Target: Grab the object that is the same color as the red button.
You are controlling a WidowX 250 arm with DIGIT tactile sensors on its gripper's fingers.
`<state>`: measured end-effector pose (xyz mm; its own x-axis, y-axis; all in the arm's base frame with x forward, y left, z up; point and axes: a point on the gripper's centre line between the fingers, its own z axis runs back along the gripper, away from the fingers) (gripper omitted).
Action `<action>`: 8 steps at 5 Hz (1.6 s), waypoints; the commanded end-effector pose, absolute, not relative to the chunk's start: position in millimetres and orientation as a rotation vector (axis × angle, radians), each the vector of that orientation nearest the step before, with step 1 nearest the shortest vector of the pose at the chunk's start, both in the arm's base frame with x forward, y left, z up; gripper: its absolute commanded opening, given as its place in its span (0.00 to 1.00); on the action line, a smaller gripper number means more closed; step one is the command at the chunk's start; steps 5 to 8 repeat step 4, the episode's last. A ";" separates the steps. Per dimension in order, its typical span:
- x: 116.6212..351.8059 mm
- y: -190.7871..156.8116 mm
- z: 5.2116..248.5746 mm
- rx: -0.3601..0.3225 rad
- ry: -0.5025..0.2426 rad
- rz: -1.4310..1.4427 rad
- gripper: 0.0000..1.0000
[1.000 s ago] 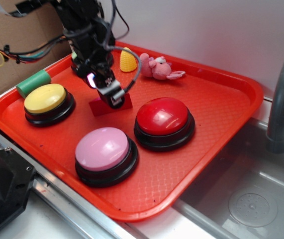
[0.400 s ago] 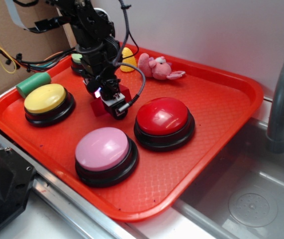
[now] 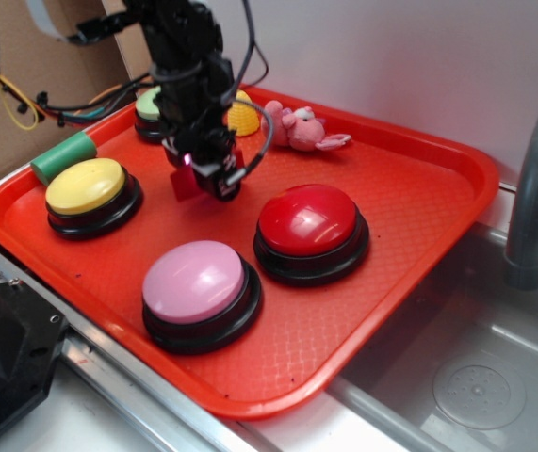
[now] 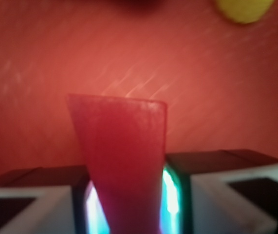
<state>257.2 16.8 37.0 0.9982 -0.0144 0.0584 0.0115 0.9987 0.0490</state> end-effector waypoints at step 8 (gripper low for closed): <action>285.8 20.1 191.1 -0.189 -0.280 0.339 0.00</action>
